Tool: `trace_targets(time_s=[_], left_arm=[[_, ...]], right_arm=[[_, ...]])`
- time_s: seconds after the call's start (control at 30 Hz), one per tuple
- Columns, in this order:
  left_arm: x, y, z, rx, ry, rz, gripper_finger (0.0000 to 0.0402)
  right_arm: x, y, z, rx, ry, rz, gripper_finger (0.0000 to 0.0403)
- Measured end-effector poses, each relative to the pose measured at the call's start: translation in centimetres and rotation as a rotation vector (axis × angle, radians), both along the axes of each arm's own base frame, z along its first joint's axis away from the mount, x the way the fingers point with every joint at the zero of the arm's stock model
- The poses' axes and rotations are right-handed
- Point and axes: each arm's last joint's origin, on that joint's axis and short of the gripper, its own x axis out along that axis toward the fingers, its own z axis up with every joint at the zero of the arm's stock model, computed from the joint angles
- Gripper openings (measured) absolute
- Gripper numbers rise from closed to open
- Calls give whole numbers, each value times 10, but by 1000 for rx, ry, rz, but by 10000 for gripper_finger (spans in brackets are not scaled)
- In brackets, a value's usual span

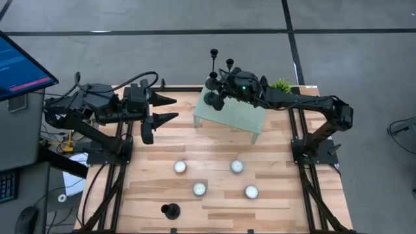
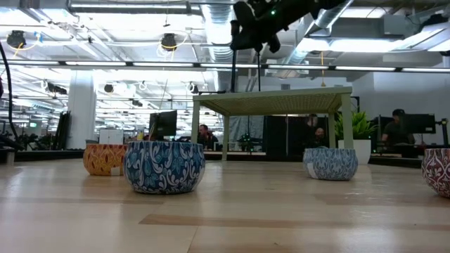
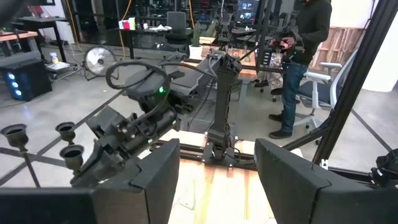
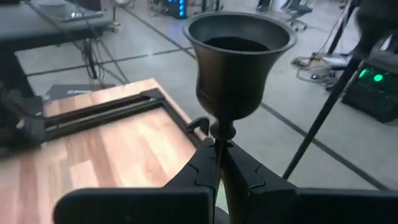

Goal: Pick & Place candle stick holders
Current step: Put the black candle holder on the shelf

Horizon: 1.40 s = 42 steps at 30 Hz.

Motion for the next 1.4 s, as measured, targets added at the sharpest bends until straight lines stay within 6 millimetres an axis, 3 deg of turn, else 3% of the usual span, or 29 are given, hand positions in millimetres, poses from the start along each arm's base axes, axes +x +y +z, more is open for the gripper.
trace_targets(time_s=[0.77,1.2,1.4], left_arm=[[0,0,0,0,0,5,209],[0,0,0,-1,0,5,209],[0,0,0,-2,-5,5,209]], right_arm=[[2,-5,1,3,-45,23,0],[16,-1,-14,18,-18,48,0],[15,-1,-14,22,-16,47,22]])
